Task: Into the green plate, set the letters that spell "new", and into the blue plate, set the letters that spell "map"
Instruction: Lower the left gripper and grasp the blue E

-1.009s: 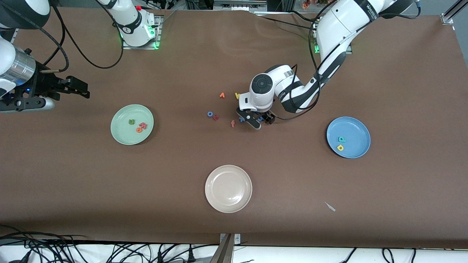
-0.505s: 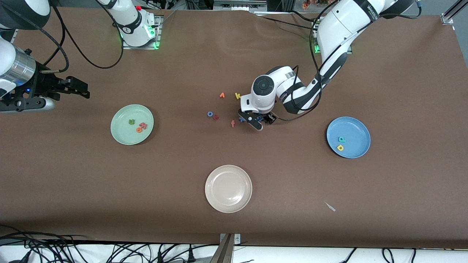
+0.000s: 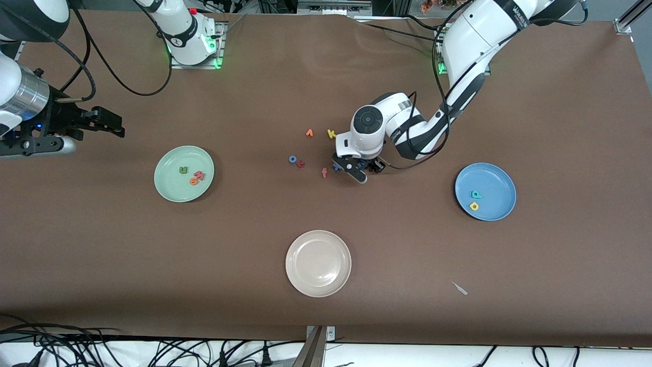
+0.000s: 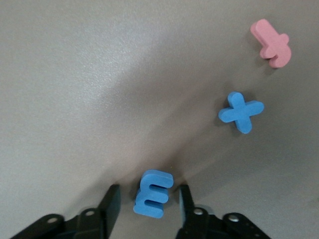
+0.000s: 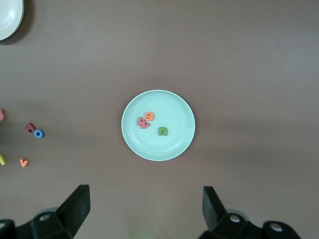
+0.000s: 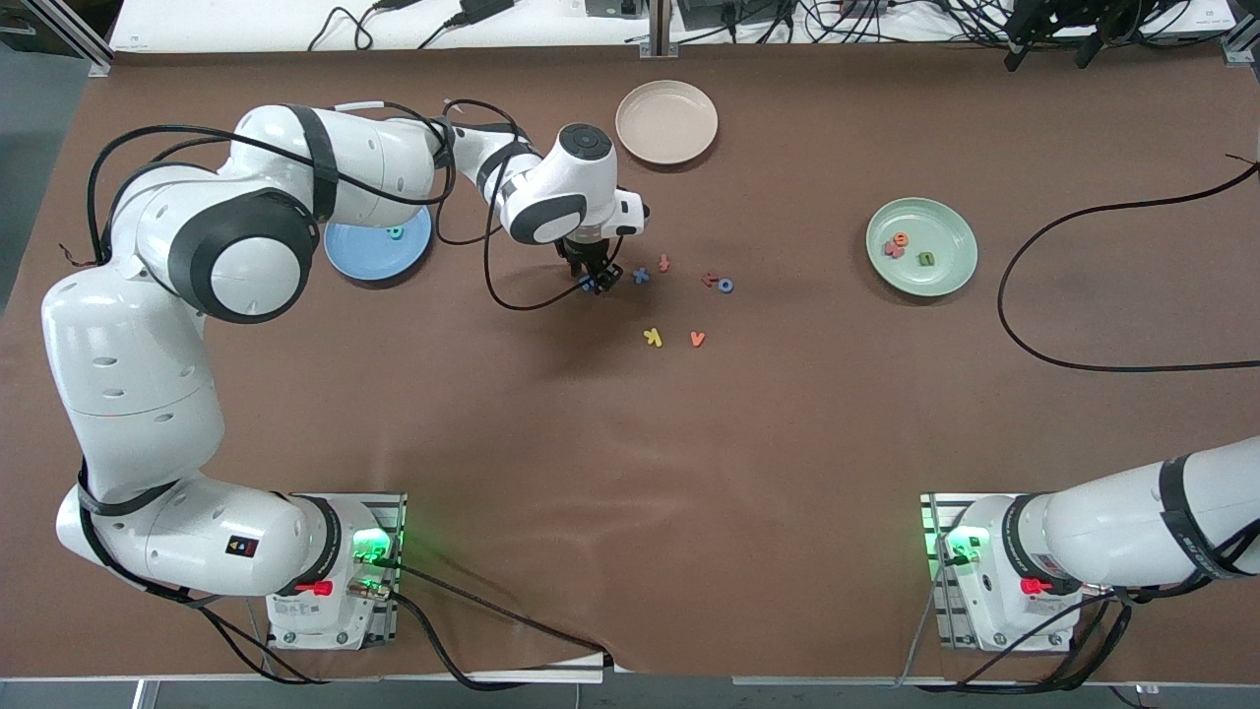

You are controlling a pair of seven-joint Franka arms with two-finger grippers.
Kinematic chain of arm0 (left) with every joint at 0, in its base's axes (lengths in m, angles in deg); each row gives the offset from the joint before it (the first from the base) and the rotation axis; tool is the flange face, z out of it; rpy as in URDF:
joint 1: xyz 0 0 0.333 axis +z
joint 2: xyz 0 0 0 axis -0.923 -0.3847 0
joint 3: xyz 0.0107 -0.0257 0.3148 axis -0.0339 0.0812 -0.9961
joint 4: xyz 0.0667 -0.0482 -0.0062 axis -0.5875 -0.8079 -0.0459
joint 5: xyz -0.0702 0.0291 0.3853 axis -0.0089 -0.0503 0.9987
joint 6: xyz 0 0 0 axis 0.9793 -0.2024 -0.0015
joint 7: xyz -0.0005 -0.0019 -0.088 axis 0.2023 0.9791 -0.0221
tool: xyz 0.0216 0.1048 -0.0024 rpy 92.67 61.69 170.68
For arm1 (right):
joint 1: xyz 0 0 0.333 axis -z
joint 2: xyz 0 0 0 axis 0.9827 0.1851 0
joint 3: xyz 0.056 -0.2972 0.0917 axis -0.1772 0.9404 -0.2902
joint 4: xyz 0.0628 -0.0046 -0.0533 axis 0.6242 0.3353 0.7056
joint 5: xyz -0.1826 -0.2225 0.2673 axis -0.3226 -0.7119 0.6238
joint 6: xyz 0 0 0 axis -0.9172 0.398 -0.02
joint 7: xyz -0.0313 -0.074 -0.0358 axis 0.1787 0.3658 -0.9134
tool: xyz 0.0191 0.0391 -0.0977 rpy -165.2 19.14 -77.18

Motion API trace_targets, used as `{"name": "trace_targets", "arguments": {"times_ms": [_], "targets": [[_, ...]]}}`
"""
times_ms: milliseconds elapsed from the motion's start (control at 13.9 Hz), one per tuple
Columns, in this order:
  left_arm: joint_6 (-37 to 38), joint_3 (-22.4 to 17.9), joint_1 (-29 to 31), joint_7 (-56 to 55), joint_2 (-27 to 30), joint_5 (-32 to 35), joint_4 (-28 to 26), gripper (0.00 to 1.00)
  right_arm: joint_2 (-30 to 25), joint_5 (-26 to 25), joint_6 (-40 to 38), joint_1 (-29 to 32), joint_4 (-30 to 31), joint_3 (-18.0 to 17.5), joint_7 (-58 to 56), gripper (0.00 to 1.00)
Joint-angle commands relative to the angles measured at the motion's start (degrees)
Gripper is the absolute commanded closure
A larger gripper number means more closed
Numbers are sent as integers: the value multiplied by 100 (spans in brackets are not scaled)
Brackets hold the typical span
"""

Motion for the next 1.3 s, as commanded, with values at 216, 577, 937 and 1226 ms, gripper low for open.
{"name": "trace_targets", "arguments": {"times_ms": [216, 577, 937, 1226], "targets": [[-52, -55, -31, -331, -37, 232, 27, 65, 40, 30, -127, 17, -134, 63, -207, 0], [-52, -64, -31, -375, -37, 223, 18, 82, 49, 38, -118, 17, -133, 63, -207, 0], [18, -55, 21, -533, 42, 223, 36, 93, 40, 56, -118, 17, -134, 72, -207, 0], [824, 6, 293, -463, 174, 100, 404, 99, 49, 56, -100, 17, -134, 63, -198, 0]]}}
